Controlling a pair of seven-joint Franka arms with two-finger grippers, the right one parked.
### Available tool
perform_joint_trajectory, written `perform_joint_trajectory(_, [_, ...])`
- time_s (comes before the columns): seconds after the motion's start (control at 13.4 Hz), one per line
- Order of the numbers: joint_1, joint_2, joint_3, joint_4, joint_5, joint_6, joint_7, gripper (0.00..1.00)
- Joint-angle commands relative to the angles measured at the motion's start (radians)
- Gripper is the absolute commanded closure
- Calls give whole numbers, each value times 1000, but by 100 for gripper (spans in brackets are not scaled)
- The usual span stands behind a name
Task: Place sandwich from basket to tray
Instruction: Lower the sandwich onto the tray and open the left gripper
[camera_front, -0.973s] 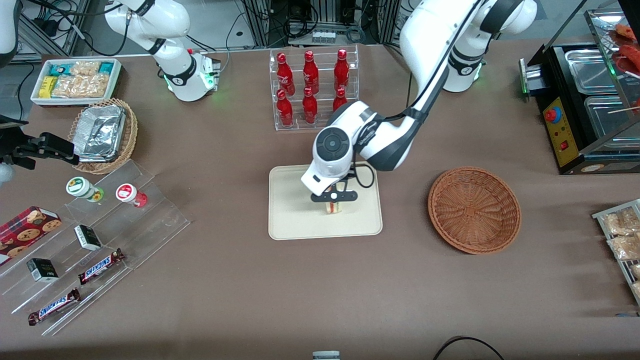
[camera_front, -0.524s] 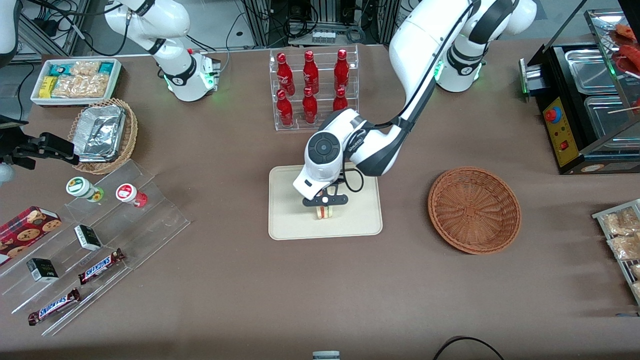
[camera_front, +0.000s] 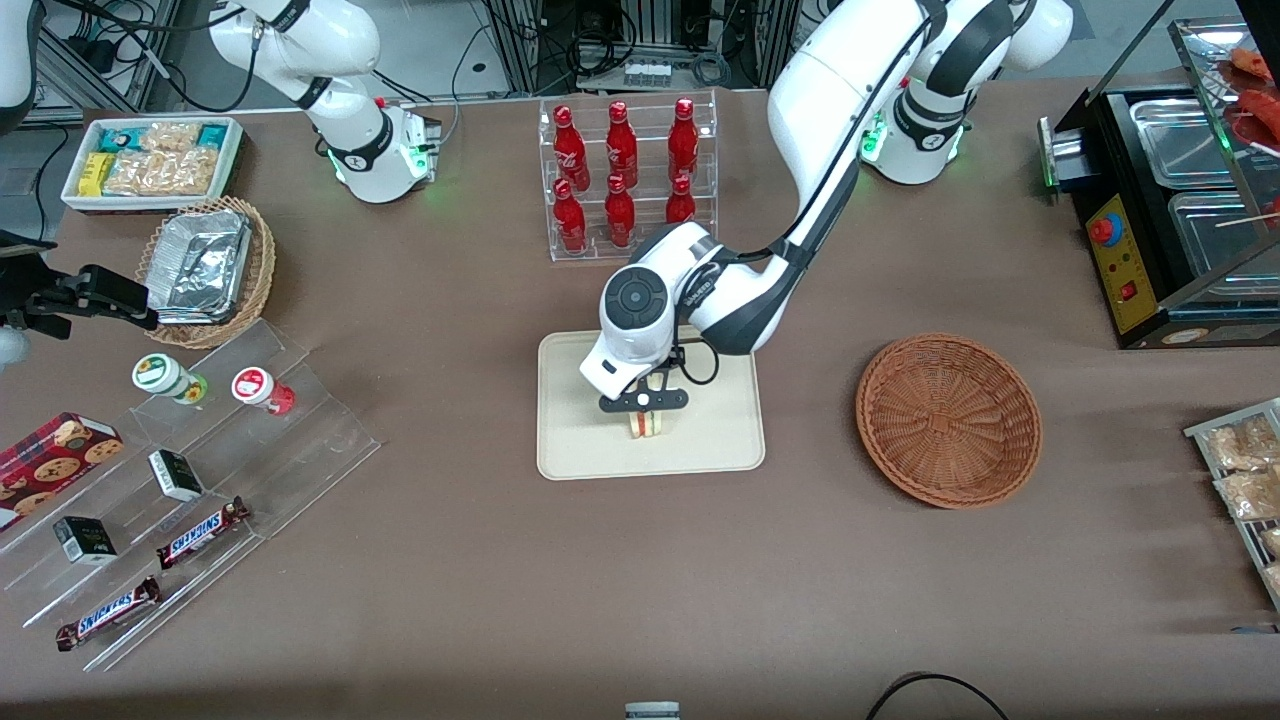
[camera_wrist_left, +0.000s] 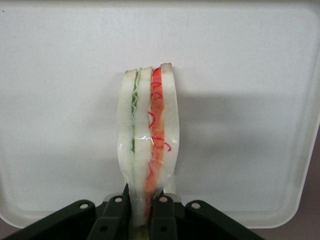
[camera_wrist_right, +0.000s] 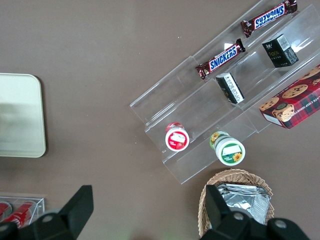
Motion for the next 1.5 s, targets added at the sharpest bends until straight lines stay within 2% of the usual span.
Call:
perform_joint_trajectory(0.0, [-19,26,15,28,30,21,-24,91])
perform_joint_trajectory(0.07, [-19,29,15,28,30,24,-24,63])
perform_joint_trajectory(0.15, [-19,31,13,28,30,24,-23,21])
perform_joint_trajectory(0.22, [-19,31,15,28,30,24,-21,0])
perform_joint_trajectory(0.67, [-14,-29,16,31,29,3,-23,0])
perform_joint_trajectory(1.12, [-3,-182,21,38,16,-176,-15,0])
perform_joint_trajectory(1.42, [58,-279,21,38,13,-287,2,0])
